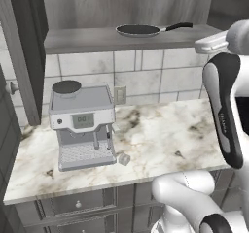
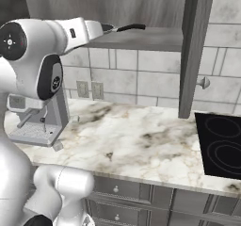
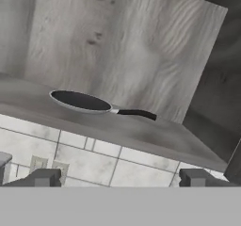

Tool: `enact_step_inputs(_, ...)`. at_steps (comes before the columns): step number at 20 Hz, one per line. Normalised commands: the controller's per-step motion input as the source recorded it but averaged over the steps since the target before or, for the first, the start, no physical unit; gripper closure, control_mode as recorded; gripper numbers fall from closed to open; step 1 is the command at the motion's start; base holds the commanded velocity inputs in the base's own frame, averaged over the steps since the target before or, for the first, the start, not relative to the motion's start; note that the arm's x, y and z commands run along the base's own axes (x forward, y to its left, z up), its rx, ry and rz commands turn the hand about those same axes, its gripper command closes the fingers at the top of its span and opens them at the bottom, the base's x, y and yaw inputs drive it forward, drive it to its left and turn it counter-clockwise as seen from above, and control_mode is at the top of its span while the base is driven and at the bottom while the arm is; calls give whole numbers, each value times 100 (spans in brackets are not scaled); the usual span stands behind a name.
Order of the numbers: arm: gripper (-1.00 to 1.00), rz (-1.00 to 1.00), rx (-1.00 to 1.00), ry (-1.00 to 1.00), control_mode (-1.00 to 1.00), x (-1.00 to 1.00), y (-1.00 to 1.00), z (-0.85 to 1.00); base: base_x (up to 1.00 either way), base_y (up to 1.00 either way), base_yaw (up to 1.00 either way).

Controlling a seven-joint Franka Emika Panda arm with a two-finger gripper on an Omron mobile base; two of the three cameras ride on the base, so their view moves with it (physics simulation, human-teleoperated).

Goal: Pick the pan from the cabinet and place it on the stove. Then turn on the stove burner for the pan.

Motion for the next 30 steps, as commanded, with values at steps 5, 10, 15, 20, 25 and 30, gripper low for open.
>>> enact_step_inputs(5, -100, 10, 0, 0, -100, 13, -17, 4, 0, 0, 0)
enact_step_inputs(10, -100, -10, 0, 0, -100, 3, -2, 1, 0, 0, 0)
enact_step_inputs(15, -100, -22, 0, 1, -100, 5, 0, 0, 0, 0, 0)
enact_step_inputs(20, -100, -9, 0, 1, -100, 22, 0, 0, 0, 0, 0)
enact_step_inputs(25, -100, 8, 0, 0, -100, 17, -17, 1, 0, 0, 0)
enact_step_inputs(30, -100, 9, -3, 0, -100, 6, -8, 9, 0, 0, 0)
